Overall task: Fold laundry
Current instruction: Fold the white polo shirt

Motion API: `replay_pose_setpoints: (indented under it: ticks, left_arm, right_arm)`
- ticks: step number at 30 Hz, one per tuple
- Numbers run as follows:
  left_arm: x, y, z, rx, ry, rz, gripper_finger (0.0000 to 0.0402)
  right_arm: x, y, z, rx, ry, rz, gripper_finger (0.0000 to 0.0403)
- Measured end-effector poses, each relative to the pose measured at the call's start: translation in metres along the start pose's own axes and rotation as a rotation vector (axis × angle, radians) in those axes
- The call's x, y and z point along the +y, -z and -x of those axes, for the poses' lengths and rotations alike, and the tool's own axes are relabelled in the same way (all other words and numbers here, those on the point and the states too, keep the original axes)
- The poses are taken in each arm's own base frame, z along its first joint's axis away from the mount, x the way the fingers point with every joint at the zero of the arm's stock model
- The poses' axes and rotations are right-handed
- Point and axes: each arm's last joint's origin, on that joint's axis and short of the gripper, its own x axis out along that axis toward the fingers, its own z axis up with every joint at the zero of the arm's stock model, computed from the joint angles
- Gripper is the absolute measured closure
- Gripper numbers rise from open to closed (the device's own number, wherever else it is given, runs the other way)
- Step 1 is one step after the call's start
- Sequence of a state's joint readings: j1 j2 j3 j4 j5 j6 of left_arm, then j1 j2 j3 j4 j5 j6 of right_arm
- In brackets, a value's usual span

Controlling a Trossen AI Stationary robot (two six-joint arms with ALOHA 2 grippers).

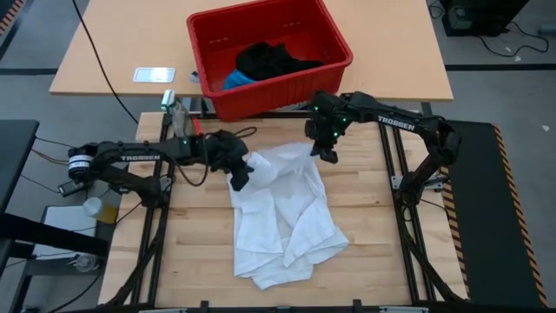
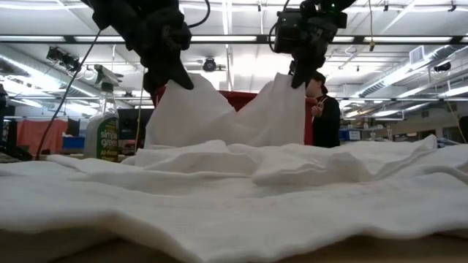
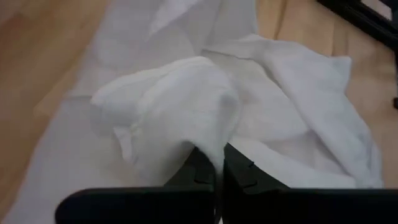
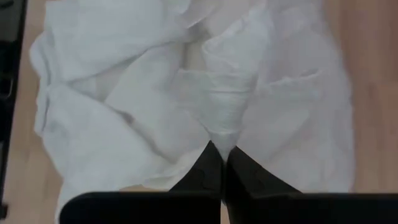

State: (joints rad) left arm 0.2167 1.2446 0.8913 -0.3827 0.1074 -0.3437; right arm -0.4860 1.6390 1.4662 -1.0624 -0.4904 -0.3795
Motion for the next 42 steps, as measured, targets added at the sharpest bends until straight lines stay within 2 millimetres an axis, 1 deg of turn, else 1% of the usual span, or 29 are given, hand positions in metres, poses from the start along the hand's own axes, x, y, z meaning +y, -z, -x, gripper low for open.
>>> replay_pose_setpoints:
  ticks: [4,8,12,17,19,22,24,25,28,31,33,37,39,42]
  left_arm:
    - [-0.015,0.006,-0.001,0.018,0.039,0.002,0.0401]
    - [-0.032,0.013,-0.002,0.039,0.079,-0.004,0.0401]
    - [-0.049,0.022,-0.001,0.055,0.097,-0.026,0.0401]
    - [-0.064,0.037,-0.006,0.099,0.061,-0.054,0.0401]
    - [-0.071,0.039,-0.007,0.087,0.063,-0.06,0.0401]
    - [-0.077,0.049,-0.008,0.124,0.043,-0.089,0.0401]
    - [-0.083,0.052,-0.01,0.121,0.043,-0.095,0.0401]
    - [-0.086,0.057,-0.01,0.138,0.042,-0.103,0.0401]
    - [-0.091,0.069,-0.017,0.149,0.059,-0.078,0.0401]
    - [-0.092,0.088,-0.023,0.177,0.066,-0.052,0.0401]
    - [-0.095,0.093,-0.026,0.152,0.098,-0.021,0.0401]
    - [-0.097,0.109,-0.03,0.169,0.099,-0.006,0.0401]
    - [-0.094,0.12,-0.031,0.199,0.081,-0.015,0.0401]
    - [-0.09,0.131,-0.039,0.197,0.087,0.001,0.0401]
  right_arm:
    - [0.019,-0.004,-0.007,0.028,-0.033,0.058,0.0395]
    - [0.037,-0.007,-0.016,0.054,-0.064,0.077,0.0395]
    - [0.052,-0.009,-0.024,0.081,-0.057,0.085,0.0395]
    - [0.063,0.002,-0.044,0.151,-0.095,0.057,0.0395]
    - [0.068,0.006,-0.053,0.169,-0.103,0.058,0.0395]
    - [0.078,0.011,-0.066,0.191,-0.106,0.057,0.0395]
    - [0.084,0.014,-0.073,0.208,-0.092,0.063,0.0395]
    - [0.086,0.016,-0.077,0.219,-0.077,0.061,0.0395]
    - [0.092,0.023,-0.084,0.252,-0.055,0.061,0.0395]
    - [0.098,0.027,-0.086,0.244,-0.045,0.07,0.0395]
    - [0.102,0.031,-0.091,0.245,-0.037,0.068,0.0395]
    - [0.108,0.042,-0.1,0.234,-0.017,0.082,0.0395]
    - [0.11,0.046,-0.108,0.22,0.001,0.093,0.0395]
    - [0.109,0.055,-0.12,0.213,0.027,0.109,0.0392]
